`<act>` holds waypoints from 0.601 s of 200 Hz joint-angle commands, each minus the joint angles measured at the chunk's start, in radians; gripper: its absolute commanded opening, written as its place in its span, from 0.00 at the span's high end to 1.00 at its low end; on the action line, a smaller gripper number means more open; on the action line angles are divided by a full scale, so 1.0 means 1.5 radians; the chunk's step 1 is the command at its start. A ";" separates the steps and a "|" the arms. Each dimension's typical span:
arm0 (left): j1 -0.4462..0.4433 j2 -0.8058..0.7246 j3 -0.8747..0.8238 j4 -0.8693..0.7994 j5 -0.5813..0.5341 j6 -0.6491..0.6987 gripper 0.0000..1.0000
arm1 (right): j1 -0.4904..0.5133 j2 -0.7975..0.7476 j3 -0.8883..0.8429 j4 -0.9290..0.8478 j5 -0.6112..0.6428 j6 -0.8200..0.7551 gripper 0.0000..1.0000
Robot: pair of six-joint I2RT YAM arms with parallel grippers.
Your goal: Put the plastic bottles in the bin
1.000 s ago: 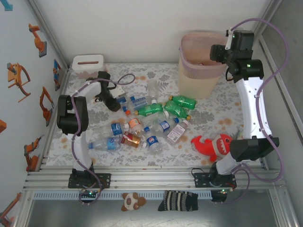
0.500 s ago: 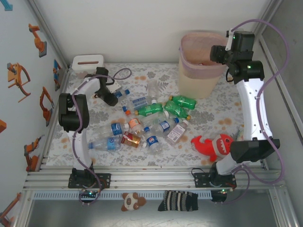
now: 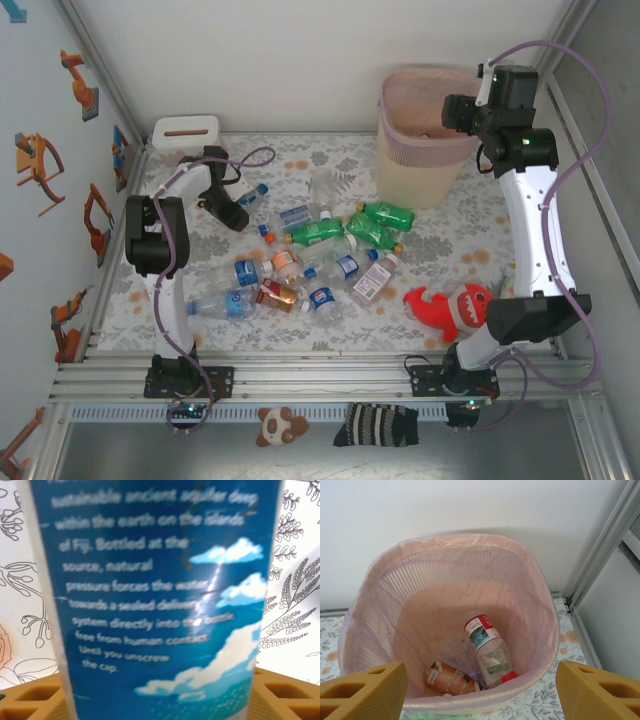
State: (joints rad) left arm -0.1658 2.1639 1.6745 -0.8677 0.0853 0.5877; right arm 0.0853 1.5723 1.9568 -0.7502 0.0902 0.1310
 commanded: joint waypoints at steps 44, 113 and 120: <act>-0.002 0.017 0.026 -0.035 -0.010 -0.012 0.45 | -0.004 -0.015 0.010 0.011 -0.010 0.012 0.24; 0.000 -0.055 0.018 -0.008 0.032 -0.030 0.51 | -0.004 -0.049 -0.018 0.030 -0.051 0.027 0.23; 0.000 -0.067 0.015 -0.002 0.043 -0.036 0.51 | -0.003 -0.055 -0.027 0.038 -0.060 0.030 0.24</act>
State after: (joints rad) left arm -0.1658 2.1586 1.6878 -0.8818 0.0853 0.5632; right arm 0.0853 1.5555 1.9453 -0.7410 0.0509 0.1459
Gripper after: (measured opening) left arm 0.496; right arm 0.765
